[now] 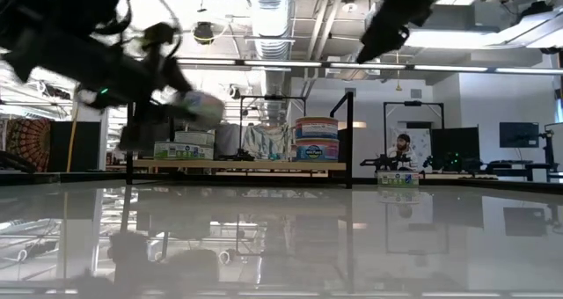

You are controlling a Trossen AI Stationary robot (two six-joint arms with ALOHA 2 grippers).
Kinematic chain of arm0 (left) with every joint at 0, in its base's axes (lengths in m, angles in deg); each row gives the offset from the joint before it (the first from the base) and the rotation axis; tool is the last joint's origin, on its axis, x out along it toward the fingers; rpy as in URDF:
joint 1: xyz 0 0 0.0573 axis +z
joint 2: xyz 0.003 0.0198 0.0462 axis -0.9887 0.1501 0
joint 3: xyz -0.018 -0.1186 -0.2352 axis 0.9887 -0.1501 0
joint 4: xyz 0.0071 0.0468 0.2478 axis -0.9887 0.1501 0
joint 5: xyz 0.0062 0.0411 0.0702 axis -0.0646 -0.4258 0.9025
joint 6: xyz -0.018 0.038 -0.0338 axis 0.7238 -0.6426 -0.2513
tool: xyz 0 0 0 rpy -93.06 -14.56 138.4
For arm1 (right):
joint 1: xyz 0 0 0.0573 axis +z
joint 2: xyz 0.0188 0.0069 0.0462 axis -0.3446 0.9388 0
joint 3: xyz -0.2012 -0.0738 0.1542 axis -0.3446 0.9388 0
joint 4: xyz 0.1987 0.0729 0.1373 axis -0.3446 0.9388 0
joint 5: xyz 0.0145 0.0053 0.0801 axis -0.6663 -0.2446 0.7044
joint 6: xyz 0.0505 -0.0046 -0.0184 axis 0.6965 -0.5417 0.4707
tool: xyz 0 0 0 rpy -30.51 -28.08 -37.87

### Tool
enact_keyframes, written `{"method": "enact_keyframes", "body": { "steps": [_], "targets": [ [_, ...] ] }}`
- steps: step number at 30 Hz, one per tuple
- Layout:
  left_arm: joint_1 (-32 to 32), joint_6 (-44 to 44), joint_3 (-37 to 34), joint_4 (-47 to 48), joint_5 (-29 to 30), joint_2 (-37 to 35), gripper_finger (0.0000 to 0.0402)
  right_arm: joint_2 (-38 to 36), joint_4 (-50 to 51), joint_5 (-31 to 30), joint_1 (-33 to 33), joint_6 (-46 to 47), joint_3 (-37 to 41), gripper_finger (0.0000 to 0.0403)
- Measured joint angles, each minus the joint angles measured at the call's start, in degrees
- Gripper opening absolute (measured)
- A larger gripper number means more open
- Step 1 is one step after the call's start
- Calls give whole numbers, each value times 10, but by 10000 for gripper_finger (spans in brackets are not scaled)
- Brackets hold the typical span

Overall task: Stack canned seafood by type on shelf
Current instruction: Stack the green tuna can on top of the green tuna can on the shelf

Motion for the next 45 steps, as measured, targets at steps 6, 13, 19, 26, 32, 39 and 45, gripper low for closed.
{"method": "enact_keyframes", "body": {
  "steps": [6, 13, 19, 26, 32, 39, 45],
  "targets": [
    [-13, 55, -40, -7, 59, -9, 134, 29, -88, 1, -31, 0, -1, 292],
    [0, 123, -55, -6, 107, -11, 134, 107, -134, 3, -21, 0, -1, 292],
    [36, 135, -54, -20, 107, -11, 136, 153, -132, 3, -3, 8, 0, 292],
    [87, 90, -54, -62, 109, -15, 153, 156, -133, 4, 0, 50, 0, 292],
    [123, 118, -54, -74, 60, -15, 156, 151, -132, 4, 1, 51, 0, 292],
    [166, 119, -54, -57, -44, -15, 157, 150, -122, 14, 0, 51, 0, 292],
    [182, 94, -54, -53, -46, -15, 158, 150, -99, 15, 1, 51, 0, 292]
  ]
}}
